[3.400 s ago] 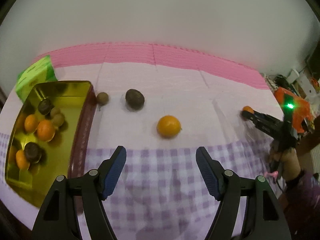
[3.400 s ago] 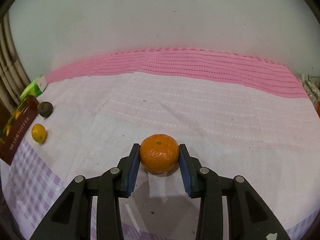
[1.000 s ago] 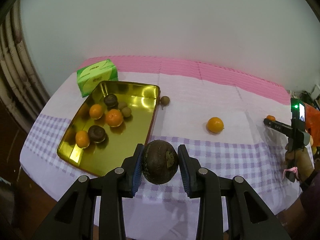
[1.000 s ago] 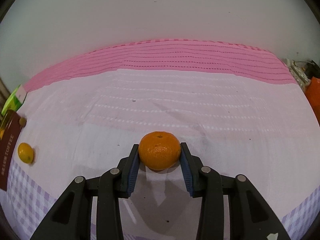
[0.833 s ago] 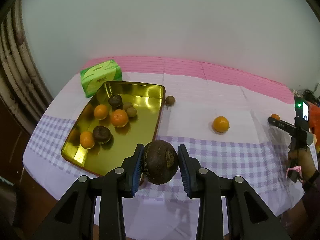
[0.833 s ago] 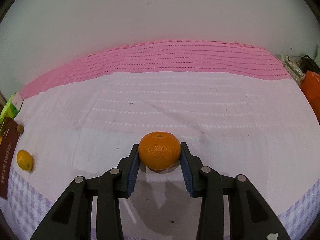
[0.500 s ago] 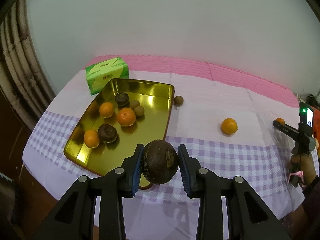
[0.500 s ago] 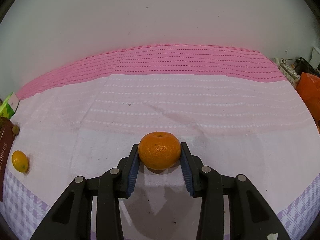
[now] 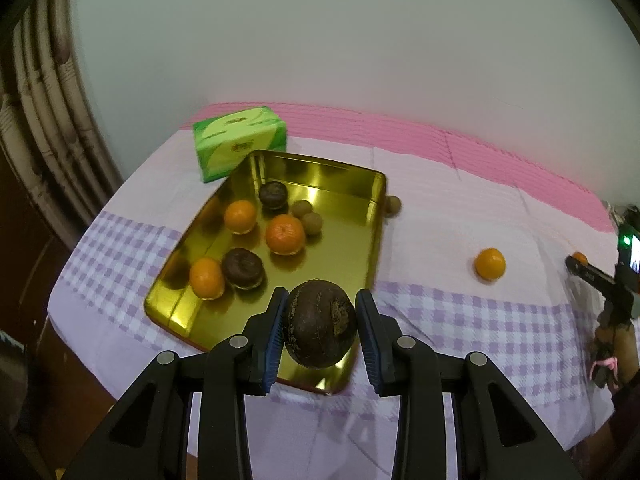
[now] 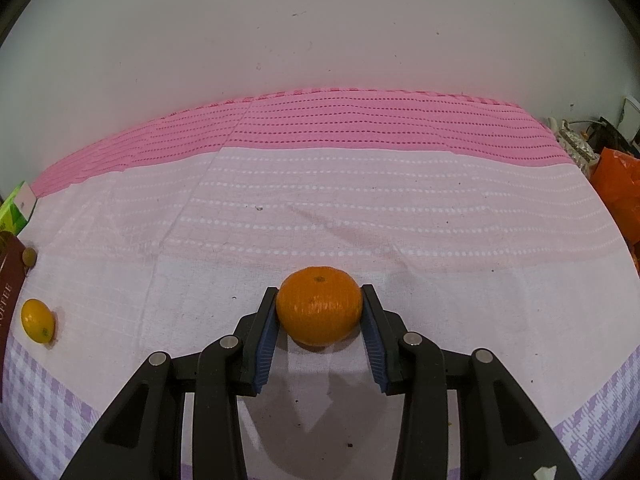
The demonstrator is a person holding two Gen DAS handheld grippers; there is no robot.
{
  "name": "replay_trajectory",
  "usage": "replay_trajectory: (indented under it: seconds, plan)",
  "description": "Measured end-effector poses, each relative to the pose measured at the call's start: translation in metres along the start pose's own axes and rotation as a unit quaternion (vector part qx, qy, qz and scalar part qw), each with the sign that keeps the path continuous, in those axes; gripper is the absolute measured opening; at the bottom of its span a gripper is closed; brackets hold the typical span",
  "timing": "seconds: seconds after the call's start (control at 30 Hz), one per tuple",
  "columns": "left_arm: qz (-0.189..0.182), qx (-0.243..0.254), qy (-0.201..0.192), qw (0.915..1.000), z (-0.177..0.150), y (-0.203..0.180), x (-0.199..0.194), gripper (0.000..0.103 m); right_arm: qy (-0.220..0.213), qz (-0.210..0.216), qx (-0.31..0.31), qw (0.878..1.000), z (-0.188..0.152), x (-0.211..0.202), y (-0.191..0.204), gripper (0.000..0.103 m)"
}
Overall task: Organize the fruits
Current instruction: 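Carry the dried fruit with the left gripper into the gold tin and release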
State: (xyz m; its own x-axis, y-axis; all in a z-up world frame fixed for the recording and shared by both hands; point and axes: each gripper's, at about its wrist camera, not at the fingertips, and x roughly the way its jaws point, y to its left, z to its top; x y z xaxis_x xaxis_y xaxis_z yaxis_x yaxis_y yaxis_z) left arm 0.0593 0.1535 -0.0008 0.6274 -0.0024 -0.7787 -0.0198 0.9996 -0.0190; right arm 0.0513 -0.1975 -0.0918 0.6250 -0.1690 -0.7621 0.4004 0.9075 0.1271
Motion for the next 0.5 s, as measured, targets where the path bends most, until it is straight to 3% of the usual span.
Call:
replay_trajectory:
  seconds: [0.27,0.5]
  plan:
    - [0.027,-0.059,0.016,0.9977,0.011,0.048,0.023,0.035,0.000,0.003,0.001,1.000,0.000,0.001,0.000,0.040]
    - [0.028,-0.065,0.031,0.9970,0.010,0.052,0.041,0.035,0.000,0.008,0.002,1.000,0.000,0.001,-0.001,0.041]
